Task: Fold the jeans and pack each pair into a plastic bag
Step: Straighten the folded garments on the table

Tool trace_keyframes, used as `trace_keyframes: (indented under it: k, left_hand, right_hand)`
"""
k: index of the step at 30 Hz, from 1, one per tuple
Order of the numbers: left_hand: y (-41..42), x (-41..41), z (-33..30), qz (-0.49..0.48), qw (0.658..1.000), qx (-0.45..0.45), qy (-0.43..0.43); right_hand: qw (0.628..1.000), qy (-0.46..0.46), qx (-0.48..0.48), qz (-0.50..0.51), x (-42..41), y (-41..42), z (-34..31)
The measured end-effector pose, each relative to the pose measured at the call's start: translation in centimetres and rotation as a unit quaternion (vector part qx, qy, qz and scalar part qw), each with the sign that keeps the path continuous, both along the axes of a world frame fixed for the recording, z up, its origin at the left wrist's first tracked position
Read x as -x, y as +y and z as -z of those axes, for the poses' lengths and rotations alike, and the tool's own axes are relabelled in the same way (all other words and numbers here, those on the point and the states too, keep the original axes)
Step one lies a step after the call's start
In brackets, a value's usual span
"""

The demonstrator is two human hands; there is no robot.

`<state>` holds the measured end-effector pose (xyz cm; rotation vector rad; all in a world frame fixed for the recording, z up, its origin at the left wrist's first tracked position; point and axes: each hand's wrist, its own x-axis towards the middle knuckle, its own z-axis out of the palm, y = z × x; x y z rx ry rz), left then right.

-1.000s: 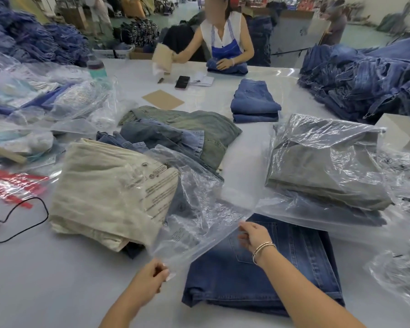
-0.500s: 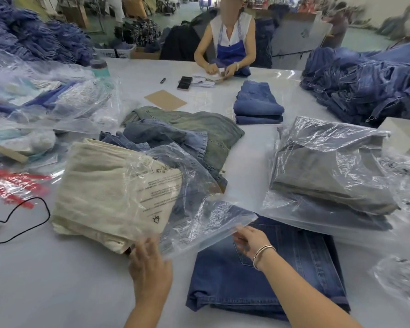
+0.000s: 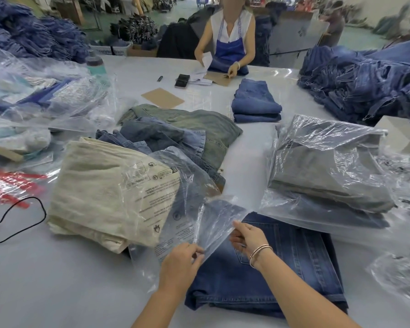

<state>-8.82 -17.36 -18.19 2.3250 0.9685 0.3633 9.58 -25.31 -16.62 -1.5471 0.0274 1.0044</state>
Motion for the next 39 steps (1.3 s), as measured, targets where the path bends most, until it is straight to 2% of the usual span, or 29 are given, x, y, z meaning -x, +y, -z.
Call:
trace_keyframes:
  k: [3,7,10,12,13,14,16,18,20,21,25,27,31,33,35,39]
  left_hand:
    - [0.3,0.0,0.3,-0.012,1.000,0.023,0.008]
    - [0.6,0.4,0.6,0.011,0.999,0.007,0.048]
    - [0.1,-1.1,-0.7,0.004,0.999,-0.020,-0.032]
    - [-0.9,-3.2,-2.7,0.008,0.995,0.068,-0.071]
    - [-1.5,-4.6,-3.5,0.009,0.983,0.169,-0.073]
    - [-1.9,-5.9,-4.2,-0.018,0.952,0.295,-0.077]
    - [-2.6,-7.9,-4.8,-0.135,0.841,0.505,-0.136]
    - [-2.9,-9.1,-4.7,-0.229,0.739,0.589,-0.233]
    - [-3.0,-9.5,-4.5,-0.281,0.683,0.609,-0.289]
    - [-3.1,-9.6,-4.6,-0.296,0.671,0.610,-0.300]
    - [-3.6,-10.4,-4.9,-0.309,0.662,0.611,-0.306]
    - [-3.5,-10.4,-5.0,-0.338,0.625,0.621,-0.330]
    - [-2.6,-7.9,-3.9,-0.422,0.518,0.631,-0.395]
    - [-2.1,-5.8,-2.7,-0.452,0.484,0.621,-0.419]
    - [-1.7,-3.9,-1.7,-0.484,0.481,0.598,-0.421]
    - [-1.6,-2.1,-0.7,-0.515,0.512,0.569,-0.386]
  right_hand:
    - [0.999,-0.014,-0.008,0.044,-0.1,0.0,-0.1]
    - [0.990,-0.033,-0.010,0.140,-1.0,0.2,-1.0]
    - [0.994,0.009,-0.005,0.112,-0.5,0.5,-1.5]
    - [0.994,0.060,-0.020,0.089,0.7,1.0,-1.8]
    - [0.992,0.084,-0.035,0.084,1.2,1.3,-1.9]
    - [0.990,0.101,-0.049,0.082,1.7,1.4,-1.9]
    - [0.990,0.097,-0.056,0.080,2.3,1.6,-2.1]
    - [0.994,0.043,-0.047,0.086,2.5,1.6,-2.3]
    - [0.995,-0.032,-0.044,0.085,2.4,1.4,-2.4]
    - [0.994,-0.073,-0.044,0.075,2.4,1.3,-2.4]
    - [0.968,-0.249,0.023,0.013,1.7,1.1,-2.6]
    - [0.956,-0.284,0.050,0.052,0.3,1.4,-3.1]
    - [0.960,-0.224,0.025,0.165,-5.0,1.2,-5.6]
    - [0.956,-0.192,0.011,0.222,-7.7,0.8,-6.9]
    - [0.949,-0.136,-0.025,0.282,-9.7,0.6,-7.5]
    - [0.945,-0.064,-0.066,0.314,-10.8,0.9,-7.3]
